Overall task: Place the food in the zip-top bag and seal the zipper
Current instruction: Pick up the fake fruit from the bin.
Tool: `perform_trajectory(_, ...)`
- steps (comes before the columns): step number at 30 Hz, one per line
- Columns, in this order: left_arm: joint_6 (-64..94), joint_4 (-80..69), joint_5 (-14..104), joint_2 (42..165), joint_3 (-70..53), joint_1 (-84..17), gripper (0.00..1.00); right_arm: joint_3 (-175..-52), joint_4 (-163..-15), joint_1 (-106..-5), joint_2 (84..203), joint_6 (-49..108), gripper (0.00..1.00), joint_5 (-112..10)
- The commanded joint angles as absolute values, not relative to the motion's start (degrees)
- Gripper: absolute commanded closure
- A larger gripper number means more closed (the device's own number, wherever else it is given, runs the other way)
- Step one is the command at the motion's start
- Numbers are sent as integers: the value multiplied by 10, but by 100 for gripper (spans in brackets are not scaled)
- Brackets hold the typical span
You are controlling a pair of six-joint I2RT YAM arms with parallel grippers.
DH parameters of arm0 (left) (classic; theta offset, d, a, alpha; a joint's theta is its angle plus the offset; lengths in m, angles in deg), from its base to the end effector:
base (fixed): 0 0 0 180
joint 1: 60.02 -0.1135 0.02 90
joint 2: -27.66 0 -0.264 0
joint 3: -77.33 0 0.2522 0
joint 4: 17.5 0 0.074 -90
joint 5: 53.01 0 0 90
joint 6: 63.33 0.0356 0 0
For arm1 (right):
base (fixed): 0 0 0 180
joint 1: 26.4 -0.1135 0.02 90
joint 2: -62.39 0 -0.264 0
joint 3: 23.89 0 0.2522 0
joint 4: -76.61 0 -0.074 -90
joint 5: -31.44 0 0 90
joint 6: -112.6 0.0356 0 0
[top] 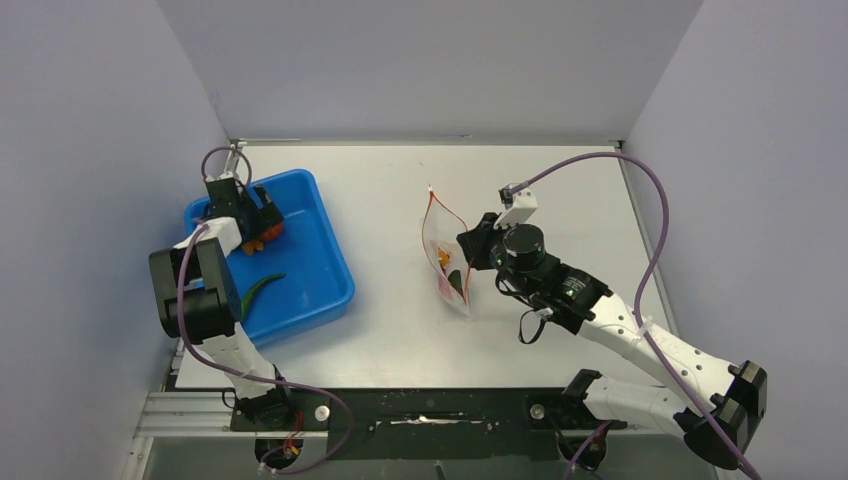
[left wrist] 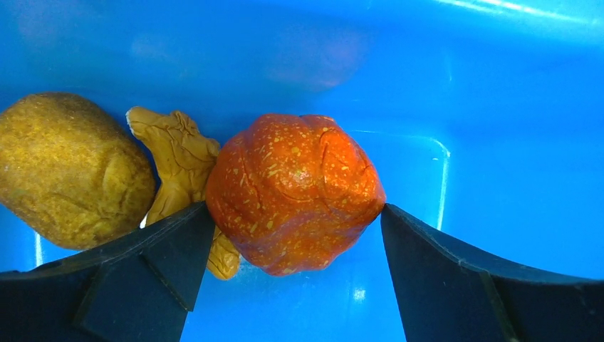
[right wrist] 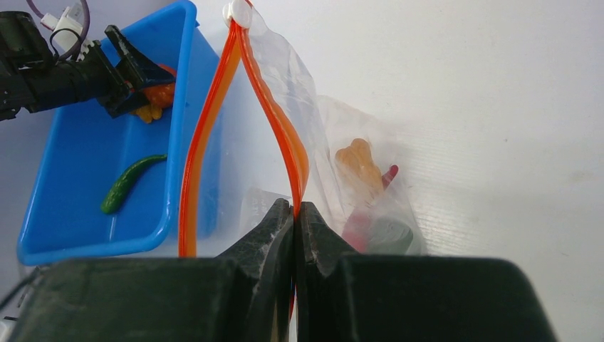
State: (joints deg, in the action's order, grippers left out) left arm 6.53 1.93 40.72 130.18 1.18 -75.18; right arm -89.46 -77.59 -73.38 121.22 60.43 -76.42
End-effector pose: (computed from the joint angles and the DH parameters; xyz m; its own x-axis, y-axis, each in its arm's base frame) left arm 0.3669 0.0970 0.1807 -0.5749 -0.5117 -0.6385 -0.4422 0.8508 -0.2838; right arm 0.1688 0.1649 0.3338 -0.4815 0.3397 -0.8080 -0.2568 0.8267 0.5006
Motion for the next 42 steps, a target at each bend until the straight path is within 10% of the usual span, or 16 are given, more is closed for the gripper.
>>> perform_trajectory(1,72,-15,410,1305,-16,-755,14,-911,-817,-740,1210,604,100,-779)
perform_trajectory(16,47,33,447,1217,3,-754,35,-904,-813,-743,1210,619,100,-767)
perform_trajectory(42,48,107,561,943,135,-691,41,-937,-795,-744,1256,604,100,-784)
